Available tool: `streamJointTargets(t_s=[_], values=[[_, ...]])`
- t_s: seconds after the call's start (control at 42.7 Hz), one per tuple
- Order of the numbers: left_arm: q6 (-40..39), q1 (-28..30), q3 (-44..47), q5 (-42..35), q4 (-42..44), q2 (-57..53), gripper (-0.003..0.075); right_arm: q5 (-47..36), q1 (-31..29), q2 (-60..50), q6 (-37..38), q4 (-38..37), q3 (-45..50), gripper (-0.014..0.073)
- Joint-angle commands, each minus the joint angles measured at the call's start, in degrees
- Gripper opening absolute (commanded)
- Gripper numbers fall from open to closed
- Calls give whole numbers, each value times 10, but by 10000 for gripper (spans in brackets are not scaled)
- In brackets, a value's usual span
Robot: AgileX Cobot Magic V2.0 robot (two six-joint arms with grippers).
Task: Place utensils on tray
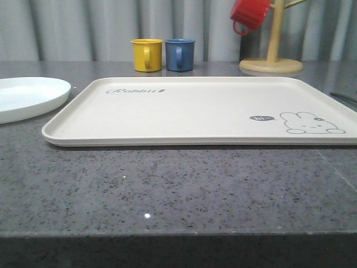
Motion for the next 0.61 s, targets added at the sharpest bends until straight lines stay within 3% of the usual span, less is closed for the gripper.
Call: streamJointTargets(t_s=[0.0, 0.585], values=[[-1, 0, 8, -46, -5, -11, -20, -50, -2, -9, -3, -8, 0, -66], [-1, -10, 8, -46, -5, -11, -20, -50, -2, -9, -3, -8, 0, -66]])
